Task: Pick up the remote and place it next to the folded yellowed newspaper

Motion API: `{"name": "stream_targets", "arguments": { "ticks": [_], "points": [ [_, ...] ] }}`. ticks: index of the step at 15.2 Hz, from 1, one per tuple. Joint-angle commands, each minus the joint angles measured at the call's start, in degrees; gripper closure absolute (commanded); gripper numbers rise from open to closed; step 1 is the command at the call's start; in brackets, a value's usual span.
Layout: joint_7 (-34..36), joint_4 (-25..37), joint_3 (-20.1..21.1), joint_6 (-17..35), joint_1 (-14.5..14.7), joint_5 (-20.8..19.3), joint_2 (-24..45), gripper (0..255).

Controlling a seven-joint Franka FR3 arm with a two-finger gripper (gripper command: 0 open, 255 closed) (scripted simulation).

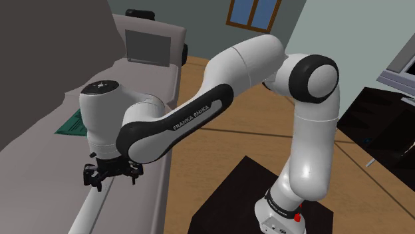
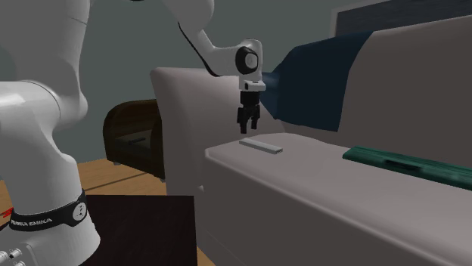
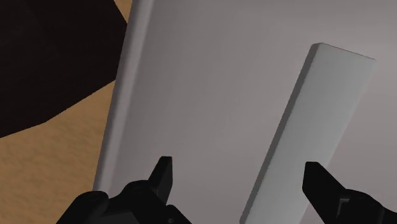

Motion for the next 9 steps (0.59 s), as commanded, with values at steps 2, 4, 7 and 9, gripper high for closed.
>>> {"name": "stream_targets", "arguments": {
  "ticks": [2, 4, 7, 9],
  "points": [
    [5.3, 7.3, -2.6, -0.8, 4.6, -4.0, 7.1, 0],
    [7.8, 13.0, -4.4, -1.8, 7.6, -5.9, 11.8, 0],
    [9.2, 16.8, -5.8, -2.1, 9.7, -7.1, 15.2, 0],
    [9.5, 16.5, -6.2, -1.0, 9.9, -7.6, 16.0, 0]
  ]
}}
